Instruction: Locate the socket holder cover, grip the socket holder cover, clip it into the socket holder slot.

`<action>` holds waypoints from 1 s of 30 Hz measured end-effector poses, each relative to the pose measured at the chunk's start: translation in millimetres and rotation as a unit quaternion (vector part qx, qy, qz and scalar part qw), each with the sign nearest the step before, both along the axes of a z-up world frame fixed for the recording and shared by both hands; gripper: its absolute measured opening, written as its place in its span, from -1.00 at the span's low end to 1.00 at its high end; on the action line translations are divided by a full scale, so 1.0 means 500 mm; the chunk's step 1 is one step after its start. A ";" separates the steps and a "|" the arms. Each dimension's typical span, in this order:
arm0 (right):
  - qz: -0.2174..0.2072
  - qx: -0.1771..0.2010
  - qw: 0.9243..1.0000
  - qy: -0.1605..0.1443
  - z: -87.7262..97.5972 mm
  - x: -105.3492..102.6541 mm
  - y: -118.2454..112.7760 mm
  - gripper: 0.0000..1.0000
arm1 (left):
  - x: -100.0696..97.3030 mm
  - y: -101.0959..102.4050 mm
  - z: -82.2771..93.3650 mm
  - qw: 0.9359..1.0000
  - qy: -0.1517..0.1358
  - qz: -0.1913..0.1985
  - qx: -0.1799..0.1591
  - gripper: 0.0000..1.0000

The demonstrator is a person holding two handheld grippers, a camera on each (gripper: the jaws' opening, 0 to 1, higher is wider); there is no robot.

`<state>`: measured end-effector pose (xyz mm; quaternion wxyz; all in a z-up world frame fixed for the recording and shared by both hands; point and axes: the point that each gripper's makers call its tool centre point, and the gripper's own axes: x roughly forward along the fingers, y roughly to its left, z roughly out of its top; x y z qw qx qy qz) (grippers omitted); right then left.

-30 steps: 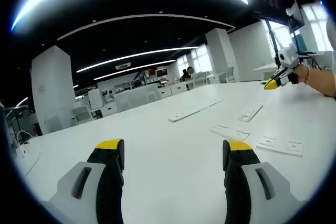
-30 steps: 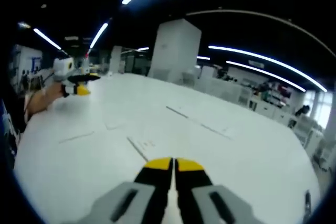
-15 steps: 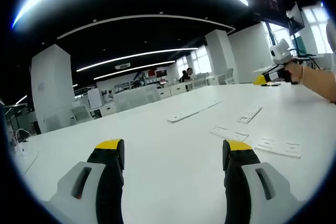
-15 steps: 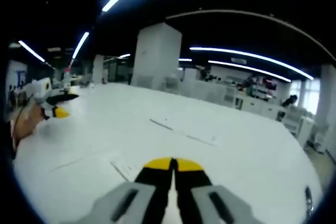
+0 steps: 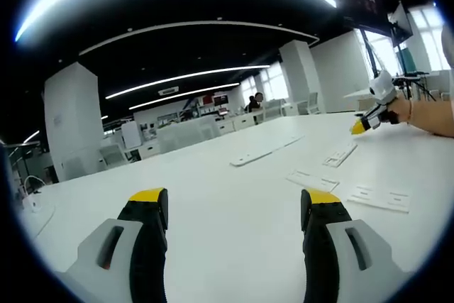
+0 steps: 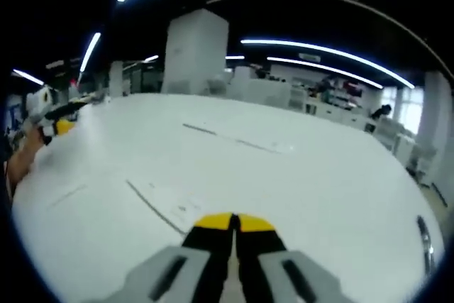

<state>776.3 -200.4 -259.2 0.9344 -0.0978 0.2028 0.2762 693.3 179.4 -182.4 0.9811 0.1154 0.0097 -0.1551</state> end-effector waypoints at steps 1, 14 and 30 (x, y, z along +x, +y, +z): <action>0.001 -0.001 1.000 0.001 0.000 -0.002 0.002 -0.91 | 0.000 0.001 0.000 1.000 0.000 0.001 -0.001 0.51; 0.010 -0.014 1.000 0.015 -0.013 -0.006 0.003 -0.91 | 0.000 -0.007 0.001 1.000 0.000 -0.007 0.002 0.51; 0.031 -0.032 0.999 0.025 -0.027 -0.015 0.018 -0.91 | 0.001 -0.007 0.004 1.000 -0.002 -0.006 0.006 0.51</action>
